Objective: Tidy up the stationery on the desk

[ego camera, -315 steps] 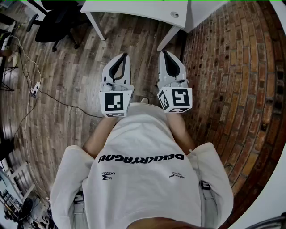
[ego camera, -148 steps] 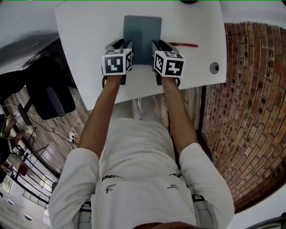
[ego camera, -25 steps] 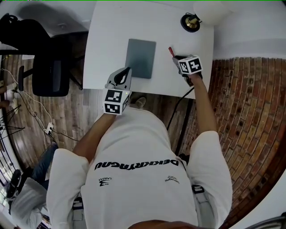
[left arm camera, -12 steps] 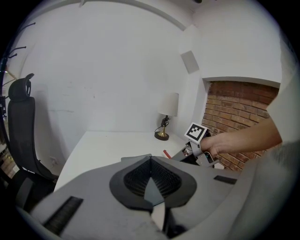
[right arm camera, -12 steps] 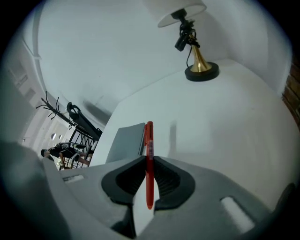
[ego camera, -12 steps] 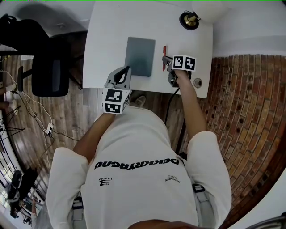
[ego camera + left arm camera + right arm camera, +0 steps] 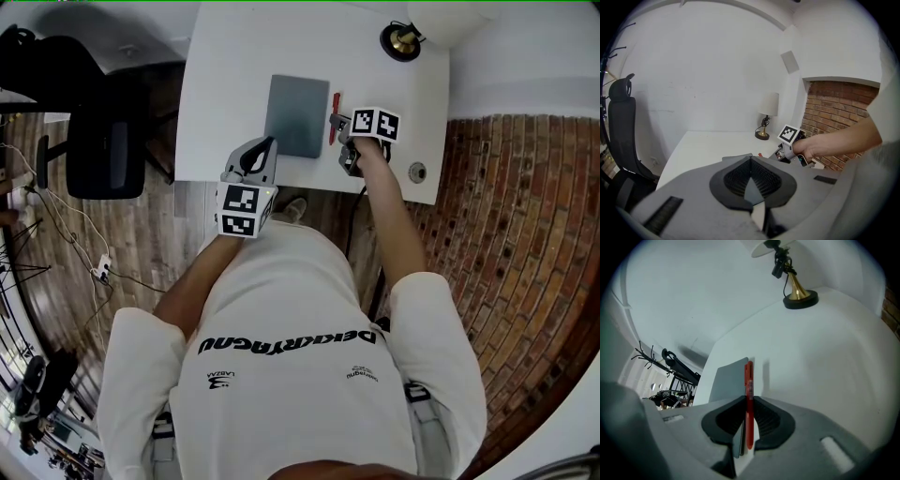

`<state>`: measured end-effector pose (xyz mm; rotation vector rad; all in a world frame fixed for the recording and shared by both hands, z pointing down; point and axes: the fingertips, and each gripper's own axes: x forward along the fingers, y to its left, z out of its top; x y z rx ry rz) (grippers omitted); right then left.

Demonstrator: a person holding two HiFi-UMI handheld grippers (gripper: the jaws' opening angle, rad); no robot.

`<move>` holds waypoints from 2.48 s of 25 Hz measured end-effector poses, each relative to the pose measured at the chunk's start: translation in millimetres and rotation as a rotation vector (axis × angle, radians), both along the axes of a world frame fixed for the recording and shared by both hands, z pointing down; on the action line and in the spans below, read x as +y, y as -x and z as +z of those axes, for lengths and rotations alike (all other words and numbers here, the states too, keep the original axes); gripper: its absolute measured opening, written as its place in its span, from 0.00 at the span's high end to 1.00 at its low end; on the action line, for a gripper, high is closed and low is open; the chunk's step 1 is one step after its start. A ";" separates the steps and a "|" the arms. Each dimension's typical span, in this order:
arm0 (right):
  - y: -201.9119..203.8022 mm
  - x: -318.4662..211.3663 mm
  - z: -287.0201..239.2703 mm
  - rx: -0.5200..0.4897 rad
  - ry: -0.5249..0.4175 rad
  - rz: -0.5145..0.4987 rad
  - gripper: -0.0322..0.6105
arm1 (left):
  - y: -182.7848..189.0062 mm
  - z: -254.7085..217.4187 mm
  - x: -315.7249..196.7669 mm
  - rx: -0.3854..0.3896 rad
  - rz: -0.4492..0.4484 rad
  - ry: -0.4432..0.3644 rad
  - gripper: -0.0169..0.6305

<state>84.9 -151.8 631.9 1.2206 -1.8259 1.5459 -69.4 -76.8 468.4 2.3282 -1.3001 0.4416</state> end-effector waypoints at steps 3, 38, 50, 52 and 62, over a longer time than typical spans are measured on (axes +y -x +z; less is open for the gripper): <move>0.1 1.7 5.4 -0.002 0.019 0.018 0.87 | 2.3 1.4 0.1 -0.002 -0.003 0.000 0.98; -8.8 -8.0 -42.3 0.133 -0.166 0.120 0.81 | 8.4 -6.7 -12.8 0.031 -0.011 -0.008 0.98; -1.3 19.8 -149.5 0.180 -0.525 0.134 0.92 | 1.8 -38.3 -10.4 0.038 0.003 -0.097 0.98; 3.1 26.3 -165.2 0.200 -0.589 0.127 0.95 | 0.7 -44.0 -8.0 0.041 0.011 -0.111 0.98; 23.4 56.0 -232.0 0.235 -0.851 0.094 0.95 | -10.9 -74.5 2.5 0.040 0.046 -0.180 0.98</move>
